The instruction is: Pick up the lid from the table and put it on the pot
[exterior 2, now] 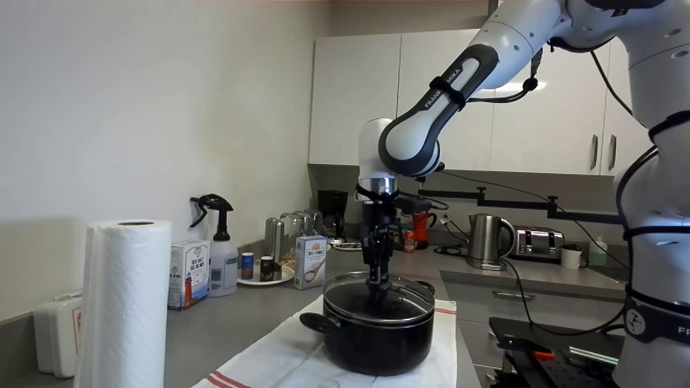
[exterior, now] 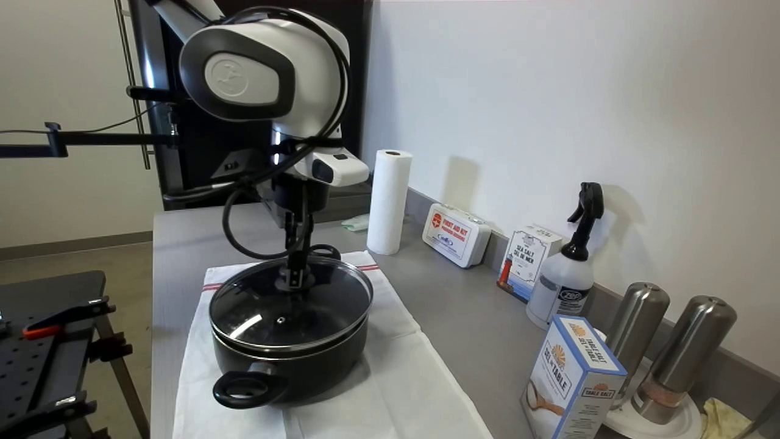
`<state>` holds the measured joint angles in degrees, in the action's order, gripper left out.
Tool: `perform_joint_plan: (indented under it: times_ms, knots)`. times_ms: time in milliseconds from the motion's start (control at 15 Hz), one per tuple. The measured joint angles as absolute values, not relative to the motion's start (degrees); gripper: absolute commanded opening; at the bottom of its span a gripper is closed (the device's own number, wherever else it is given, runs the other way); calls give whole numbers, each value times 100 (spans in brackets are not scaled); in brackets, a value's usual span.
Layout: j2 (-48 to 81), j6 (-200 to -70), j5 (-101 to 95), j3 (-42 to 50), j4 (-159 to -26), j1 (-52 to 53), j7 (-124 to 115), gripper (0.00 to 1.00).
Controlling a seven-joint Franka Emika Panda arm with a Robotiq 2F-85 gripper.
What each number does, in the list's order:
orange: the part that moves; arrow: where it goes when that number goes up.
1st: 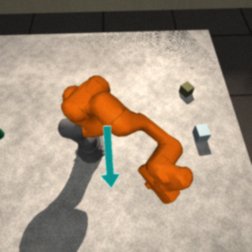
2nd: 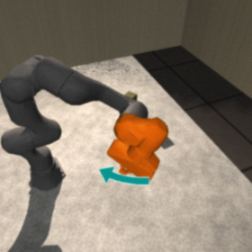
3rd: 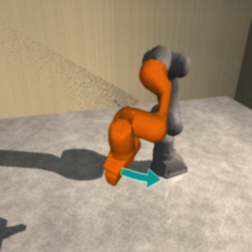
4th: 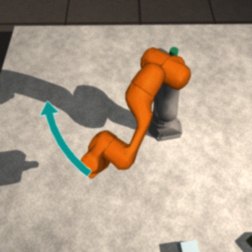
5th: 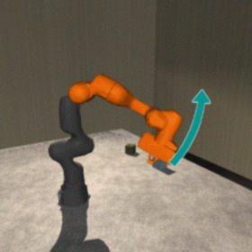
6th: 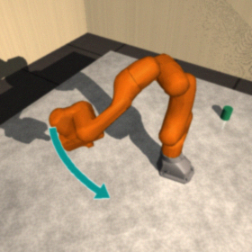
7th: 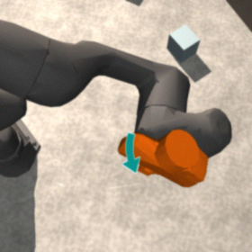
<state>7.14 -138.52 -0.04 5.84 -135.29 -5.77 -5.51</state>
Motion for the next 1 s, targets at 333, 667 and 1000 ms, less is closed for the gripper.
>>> perform_joint_plan:
  times_ms: [333, 667, 1000]
  knots:
    - [797, -13853, -7, 584, -13511, -577, -552, 25]
    - [830, -13853, -7, 583, -13492, -564, -551, 25]
    - [835, -13862, 0, 567, -13474, -552, -551, 25]
